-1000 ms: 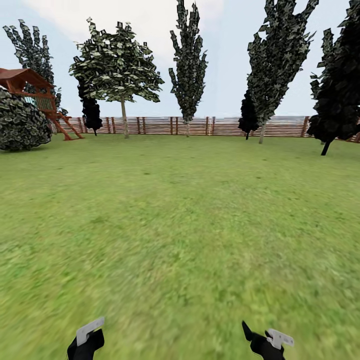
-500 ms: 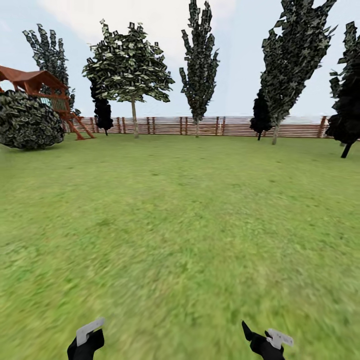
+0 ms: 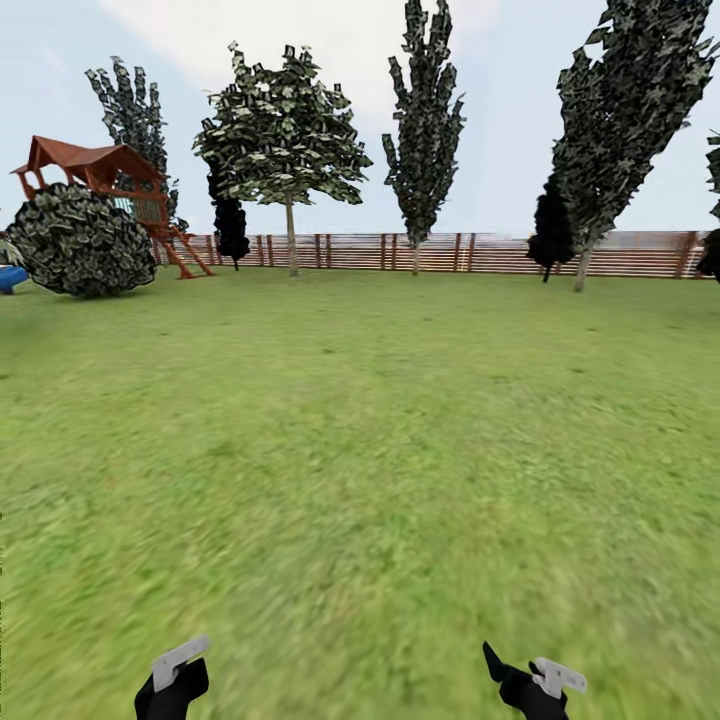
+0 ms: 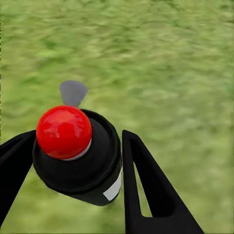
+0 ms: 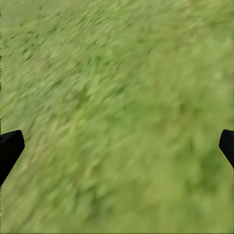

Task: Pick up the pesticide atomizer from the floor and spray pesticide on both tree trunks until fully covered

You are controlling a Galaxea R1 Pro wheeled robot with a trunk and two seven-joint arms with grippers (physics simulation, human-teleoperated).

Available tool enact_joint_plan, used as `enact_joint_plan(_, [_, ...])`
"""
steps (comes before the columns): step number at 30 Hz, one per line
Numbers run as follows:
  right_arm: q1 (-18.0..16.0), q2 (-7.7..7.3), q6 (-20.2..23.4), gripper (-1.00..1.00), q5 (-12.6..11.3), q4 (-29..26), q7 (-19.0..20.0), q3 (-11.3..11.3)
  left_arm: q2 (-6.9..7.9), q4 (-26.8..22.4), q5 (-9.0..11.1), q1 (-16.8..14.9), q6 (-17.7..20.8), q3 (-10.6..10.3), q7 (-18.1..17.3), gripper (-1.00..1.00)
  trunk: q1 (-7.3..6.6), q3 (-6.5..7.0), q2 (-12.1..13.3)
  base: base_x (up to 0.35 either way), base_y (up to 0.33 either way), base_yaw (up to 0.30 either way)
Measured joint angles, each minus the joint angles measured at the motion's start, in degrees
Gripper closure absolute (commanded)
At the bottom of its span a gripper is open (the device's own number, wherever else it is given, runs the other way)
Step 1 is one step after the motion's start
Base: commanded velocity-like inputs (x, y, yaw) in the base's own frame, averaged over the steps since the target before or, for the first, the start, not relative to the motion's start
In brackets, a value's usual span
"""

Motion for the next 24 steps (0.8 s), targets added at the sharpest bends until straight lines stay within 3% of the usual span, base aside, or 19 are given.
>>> enact_joint_plan(11, [0.0, 0.01, 0.0, -1.0, 0.01, 0.0, 0.0, 0.08, 0.0, 0.0, 0.0, -0.03, 0.0, -0.02, 0.0, 1.0, 0.0, 0.0, 0.0, 0.277, 0.0, 0.276])
enact_joint_plan(24, [0.0, 0.01, 0.0, -1.0, 0.0, 0.0, 0.0, 0.07, 0.0, 0.0, -0.01, 0.0, 0.0, -0.05, 0.0, 1.0, 0.0, 0.0, 0.0, 0.019, 0.0, 0.281])
